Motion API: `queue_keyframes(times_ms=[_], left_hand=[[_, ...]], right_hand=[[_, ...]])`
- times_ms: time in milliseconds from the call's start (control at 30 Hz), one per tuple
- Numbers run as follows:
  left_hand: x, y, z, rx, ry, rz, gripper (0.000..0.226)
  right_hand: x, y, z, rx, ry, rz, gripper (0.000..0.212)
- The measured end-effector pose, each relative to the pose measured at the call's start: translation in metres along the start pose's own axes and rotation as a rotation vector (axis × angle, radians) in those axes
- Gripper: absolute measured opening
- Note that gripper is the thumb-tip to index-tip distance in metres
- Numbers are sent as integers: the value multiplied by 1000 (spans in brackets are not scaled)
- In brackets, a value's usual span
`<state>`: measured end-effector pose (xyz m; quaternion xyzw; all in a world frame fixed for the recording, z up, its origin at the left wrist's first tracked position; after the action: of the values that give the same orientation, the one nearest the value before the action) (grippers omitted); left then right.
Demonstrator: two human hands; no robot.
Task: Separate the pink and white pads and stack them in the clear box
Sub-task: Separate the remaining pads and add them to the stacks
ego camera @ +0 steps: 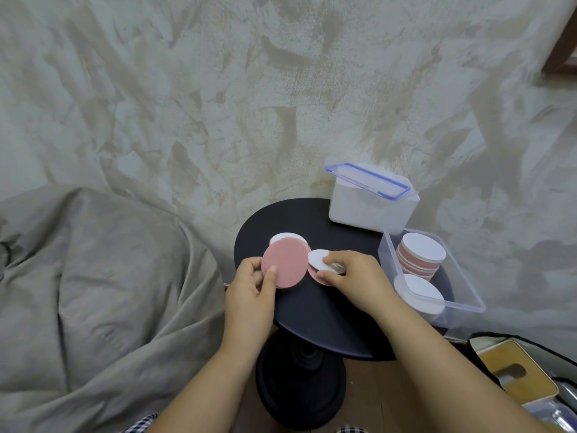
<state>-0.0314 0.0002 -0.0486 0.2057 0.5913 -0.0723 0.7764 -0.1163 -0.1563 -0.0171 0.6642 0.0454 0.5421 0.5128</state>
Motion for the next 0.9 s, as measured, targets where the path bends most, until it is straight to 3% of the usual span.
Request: queue_keyframes(times_ms=[100, 267, 467, 633, 767, 900], left_hand=[[0, 1, 1, 13, 17, -35, 2], [0, 2, 2, 19, 81, -104, 3], [-8, 0, 1, 59, 165, -319, 7], [-25, -8, -23, 235, 154, -513, 16], [-30, -14, -32, 291, 80, -451, 17], [-24, -16, -33, 263, -99, -176, 25]], right_hand=[[3, 4, 0, -102, 30, 99, 17], [22, 19, -8, -334, 175, 187, 17], [35, 16, -26, -253, 84, 605, 16], [24, 2, -36, -282, 69, 586, 16], [13, -1, -46, -297, 48, 597, 22], [6, 0, -58, -226, 65, 616, 30]])
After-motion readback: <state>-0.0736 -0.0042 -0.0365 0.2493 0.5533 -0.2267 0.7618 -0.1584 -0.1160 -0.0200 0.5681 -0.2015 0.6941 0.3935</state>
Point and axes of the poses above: each hand's wrist, its own z-axis towards the middle knuckle, its own y-axis out of the back of the hand, x = y × z, the point moved 1 cm from there along z, towards the middle knuckle, and after that the axes turned 8 degrees about z, right-handed, at the moved point
